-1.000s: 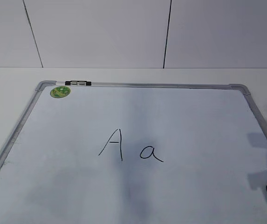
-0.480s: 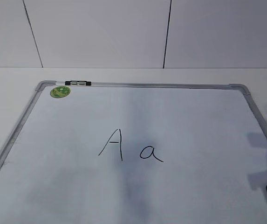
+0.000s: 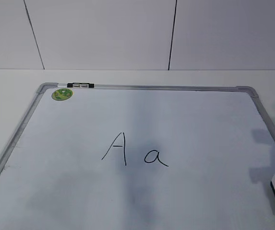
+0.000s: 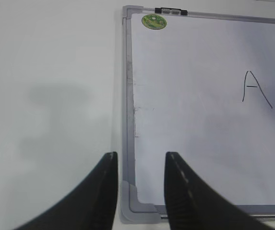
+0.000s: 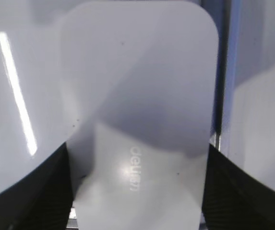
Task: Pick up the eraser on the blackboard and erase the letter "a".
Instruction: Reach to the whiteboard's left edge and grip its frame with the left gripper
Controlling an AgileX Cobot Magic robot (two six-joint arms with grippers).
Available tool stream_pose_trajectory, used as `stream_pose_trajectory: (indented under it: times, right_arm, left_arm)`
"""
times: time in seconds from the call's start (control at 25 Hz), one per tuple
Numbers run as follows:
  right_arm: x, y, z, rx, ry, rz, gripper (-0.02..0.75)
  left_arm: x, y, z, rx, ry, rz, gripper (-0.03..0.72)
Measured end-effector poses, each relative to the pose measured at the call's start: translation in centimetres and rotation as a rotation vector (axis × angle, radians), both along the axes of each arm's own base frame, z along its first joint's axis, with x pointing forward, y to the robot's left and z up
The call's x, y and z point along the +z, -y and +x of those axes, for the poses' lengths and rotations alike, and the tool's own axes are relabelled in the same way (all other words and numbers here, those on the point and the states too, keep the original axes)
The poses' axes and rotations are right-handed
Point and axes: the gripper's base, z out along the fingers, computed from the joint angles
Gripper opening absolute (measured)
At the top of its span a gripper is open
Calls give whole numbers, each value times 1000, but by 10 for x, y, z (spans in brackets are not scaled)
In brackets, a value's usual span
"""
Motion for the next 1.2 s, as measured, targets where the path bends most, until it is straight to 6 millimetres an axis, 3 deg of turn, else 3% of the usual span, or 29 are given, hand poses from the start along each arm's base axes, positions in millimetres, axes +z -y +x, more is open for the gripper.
stream_pose_trajectory:
  times: [0.24,0.48,0.68,0.96,1.2]
  right_arm:
    - [6,-2,4,-9,3,16,533]
    - [6,-2,3,-13,-4,23,532]
    - [6,-5,3,-31,-5,58,532]
    - [6,-8,3,-34,-4,92,532]
    - [9,-12,5,-17,2,127,532]
  left_arm:
    - [0,2,8,-16,-49,-36,321]
    - [-4,3,34,-21,-220,-86,371]
    - [7,2,58,-12,-284,-99,375]
    - [20,0,118,-7,-450,-133,369]
    - [25,-4,188,-3,-578,-148,309]
